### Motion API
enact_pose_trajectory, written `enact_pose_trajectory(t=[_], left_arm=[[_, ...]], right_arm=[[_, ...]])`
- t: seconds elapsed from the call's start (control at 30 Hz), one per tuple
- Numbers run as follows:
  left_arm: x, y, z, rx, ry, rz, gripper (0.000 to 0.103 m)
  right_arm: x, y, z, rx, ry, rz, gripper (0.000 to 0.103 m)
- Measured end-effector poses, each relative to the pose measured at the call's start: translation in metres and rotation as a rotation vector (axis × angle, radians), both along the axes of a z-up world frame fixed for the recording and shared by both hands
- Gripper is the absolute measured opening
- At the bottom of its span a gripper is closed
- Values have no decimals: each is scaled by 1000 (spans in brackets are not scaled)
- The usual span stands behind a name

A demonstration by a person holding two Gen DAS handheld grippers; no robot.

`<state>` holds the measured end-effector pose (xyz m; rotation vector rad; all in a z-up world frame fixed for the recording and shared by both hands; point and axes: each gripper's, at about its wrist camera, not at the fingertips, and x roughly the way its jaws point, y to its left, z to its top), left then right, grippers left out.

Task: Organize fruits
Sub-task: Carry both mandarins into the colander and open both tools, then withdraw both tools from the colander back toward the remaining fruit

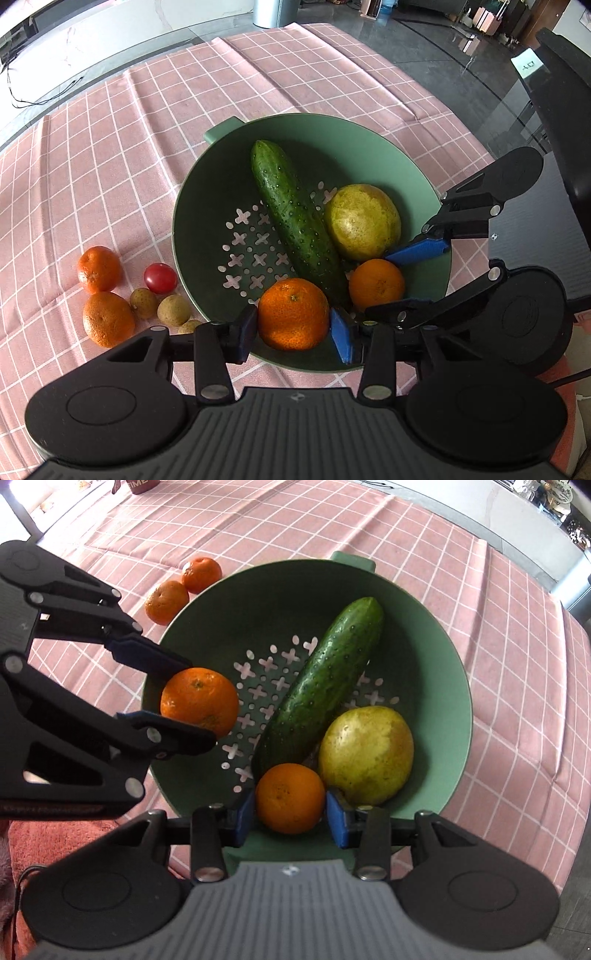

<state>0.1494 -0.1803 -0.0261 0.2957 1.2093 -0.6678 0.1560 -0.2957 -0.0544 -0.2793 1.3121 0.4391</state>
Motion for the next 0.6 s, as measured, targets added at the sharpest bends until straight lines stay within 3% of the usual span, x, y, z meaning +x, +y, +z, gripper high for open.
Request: enact_pose_trajectory(t=[0.23, 0.3, 0.33, 0.37, 0.6], left_arm=[[-3, 0, 0, 3, -14, 4, 55], [-3, 3, 3, -19, -12, 15, 63], [-4, 4, 8, -34, -17, 22, 71], [-5, 6, 12, -45, -24, 28, 76], [-19, 21, 50, -104, -91, 28, 77]], right_arm=[[-2, -2, 1, 2, 6, -6, 40], [-2, -1, 2, -6, 0, -13, 52], [-3, 1, 3, -19, -12, -12, 63], [-5, 2, 6, -32, -28, -8, 65], [-18, -2, 32, -73, -110, -37, 70]])
